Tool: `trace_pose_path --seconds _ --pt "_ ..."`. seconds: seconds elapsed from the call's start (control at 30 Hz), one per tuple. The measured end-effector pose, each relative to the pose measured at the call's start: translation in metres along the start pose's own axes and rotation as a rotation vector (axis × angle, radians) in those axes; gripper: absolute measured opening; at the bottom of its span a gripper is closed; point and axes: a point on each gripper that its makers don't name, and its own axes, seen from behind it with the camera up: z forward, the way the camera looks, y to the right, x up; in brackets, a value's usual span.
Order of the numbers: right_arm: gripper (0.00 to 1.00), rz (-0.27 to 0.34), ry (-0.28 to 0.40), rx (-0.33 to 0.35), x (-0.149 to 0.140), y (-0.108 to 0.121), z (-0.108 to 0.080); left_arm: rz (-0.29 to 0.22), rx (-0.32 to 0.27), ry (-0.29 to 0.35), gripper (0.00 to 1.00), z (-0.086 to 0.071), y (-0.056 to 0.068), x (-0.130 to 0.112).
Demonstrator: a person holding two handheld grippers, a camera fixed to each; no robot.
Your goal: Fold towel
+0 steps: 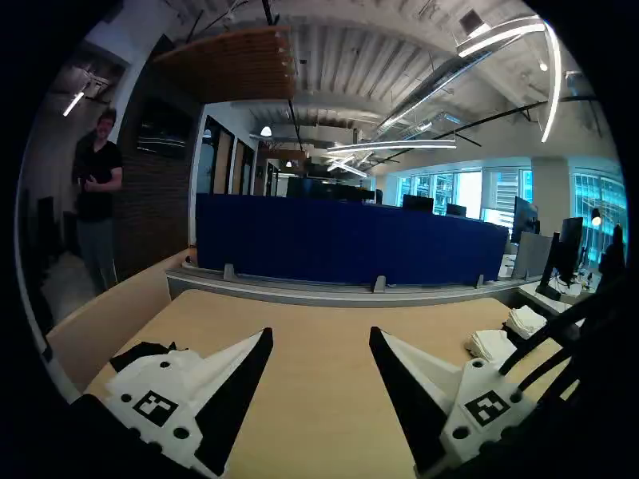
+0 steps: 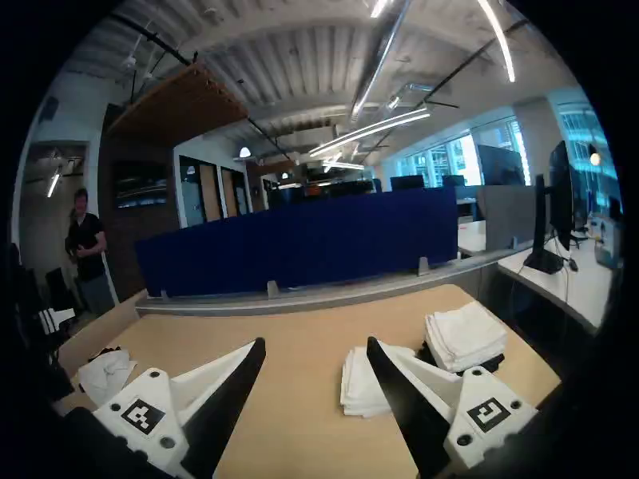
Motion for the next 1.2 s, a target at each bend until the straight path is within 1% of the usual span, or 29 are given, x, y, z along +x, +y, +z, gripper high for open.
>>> trace_pose_path --seconds 0.1,0.27,0.47,0.67,0.8,1.07,1.2 --pt "0.99 -0.002 0.001 0.000 0.002 0.000 -0.002 -0.004 0.003 0.004 0.89 -0.002 0.001 0.001" --pt "0.98 -0.016 0.005 0.015 0.006 -0.005 -0.005 -0.009 0.008 0.014 0.89 -0.004 -0.002 0.003" --pt "0.98 -0.021 -0.004 0.028 0.001 -0.014 -0.007 -0.010 0.012 0.023 0.89 -0.005 -0.003 0.004" --pt "0.99 -0.027 -0.010 0.028 -0.002 -0.017 -0.009 -0.015 0.011 0.022 0.89 -0.004 -0.002 -0.001" --pt "0.99 -0.028 -0.013 0.024 -0.001 -0.016 -0.009 -0.013 0.014 0.021 0.89 -0.003 -0.002 -0.002" --pt "0.99 -0.022 -0.006 0.020 0.002 -0.015 -0.007 -0.035 0.004 0.027 0.89 -0.002 -0.001 -0.003" --pt "0.98 -0.019 -0.006 0.022 0.001 -0.015 -0.007 -0.033 -0.001 0.028 0.89 -0.001 0.002 -0.004"
